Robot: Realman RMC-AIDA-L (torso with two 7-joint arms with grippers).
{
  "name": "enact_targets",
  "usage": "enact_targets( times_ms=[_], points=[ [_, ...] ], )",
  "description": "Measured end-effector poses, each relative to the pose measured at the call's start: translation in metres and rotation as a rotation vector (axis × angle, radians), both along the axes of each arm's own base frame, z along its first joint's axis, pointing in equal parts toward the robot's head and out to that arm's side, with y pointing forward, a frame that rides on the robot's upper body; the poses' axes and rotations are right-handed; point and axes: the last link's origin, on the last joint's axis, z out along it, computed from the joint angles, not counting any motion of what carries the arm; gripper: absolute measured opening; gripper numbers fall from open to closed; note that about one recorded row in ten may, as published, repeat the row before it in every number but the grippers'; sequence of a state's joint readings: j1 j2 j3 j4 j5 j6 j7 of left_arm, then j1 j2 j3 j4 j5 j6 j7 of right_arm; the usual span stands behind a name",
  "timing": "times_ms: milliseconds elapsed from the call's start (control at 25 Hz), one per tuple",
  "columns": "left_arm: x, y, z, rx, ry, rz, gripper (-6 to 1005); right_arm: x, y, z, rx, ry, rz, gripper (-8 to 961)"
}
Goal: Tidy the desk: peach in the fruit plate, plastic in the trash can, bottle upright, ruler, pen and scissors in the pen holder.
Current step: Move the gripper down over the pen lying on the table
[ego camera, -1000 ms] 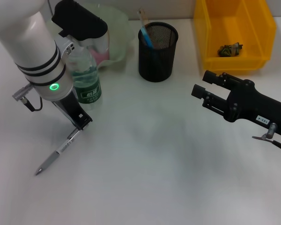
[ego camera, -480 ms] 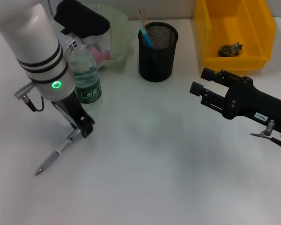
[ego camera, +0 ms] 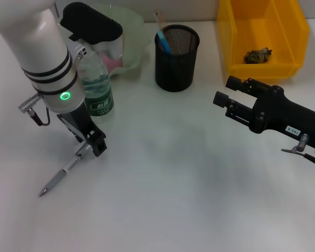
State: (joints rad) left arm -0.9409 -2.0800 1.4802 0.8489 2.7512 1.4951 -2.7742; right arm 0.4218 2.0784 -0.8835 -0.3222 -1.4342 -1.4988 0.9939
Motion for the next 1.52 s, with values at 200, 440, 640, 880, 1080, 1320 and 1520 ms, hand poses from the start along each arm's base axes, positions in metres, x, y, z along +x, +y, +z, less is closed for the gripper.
enact_targets(
  times_ms=[200, 440, 640, 880, 1080, 1320, 1520],
  points=[
    [-0.0037, -0.0013, -0.0012, -0.006, 0.008, 0.011, 529, 0.0003, 0.0002, -0.0001, 0.0, -0.002, -0.002, 582],
    [-0.0061, -0.0012, -0.0015, -0.005, 0.016, 0.011, 526, 0.0, 0.0006, -0.0001, 0.001, -0.002, -0.002, 582],
    [-0.0068, -0.0004, -0.0009, -0.002, 0.022, 0.008, 525, 0.0, 0.0007, -0.0001, 0.001, -0.002, -0.001, 582],
    [-0.0073, -0.0005, -0.0013, -0.002, 0.024, 0.006, 524, -0.0001, 0.0007, -0.0001, 0.001, -0.002, -0.001, 582],
    [-0.0074, -0.0006, -0.0014, -0.003, 0.025, 0.005, 523, -0.0001, 0.0007, -0.0001, 0.001, -0.003, -0.001, 582],
    [-0.0071, 0.0, -0.0014, -0.004, 0.022, -0.001, 522, -0.0001, 0.0007, -0.0001, 0.001, -0.003, 0.0, 582],
    [-0.0055, 0.0005, -0.0019, -0.008, 0.027, -0.01, 409, -0.0001, 0.0008, 0.0, 0.002, -0.003, 0.0, 582]
  ],
)
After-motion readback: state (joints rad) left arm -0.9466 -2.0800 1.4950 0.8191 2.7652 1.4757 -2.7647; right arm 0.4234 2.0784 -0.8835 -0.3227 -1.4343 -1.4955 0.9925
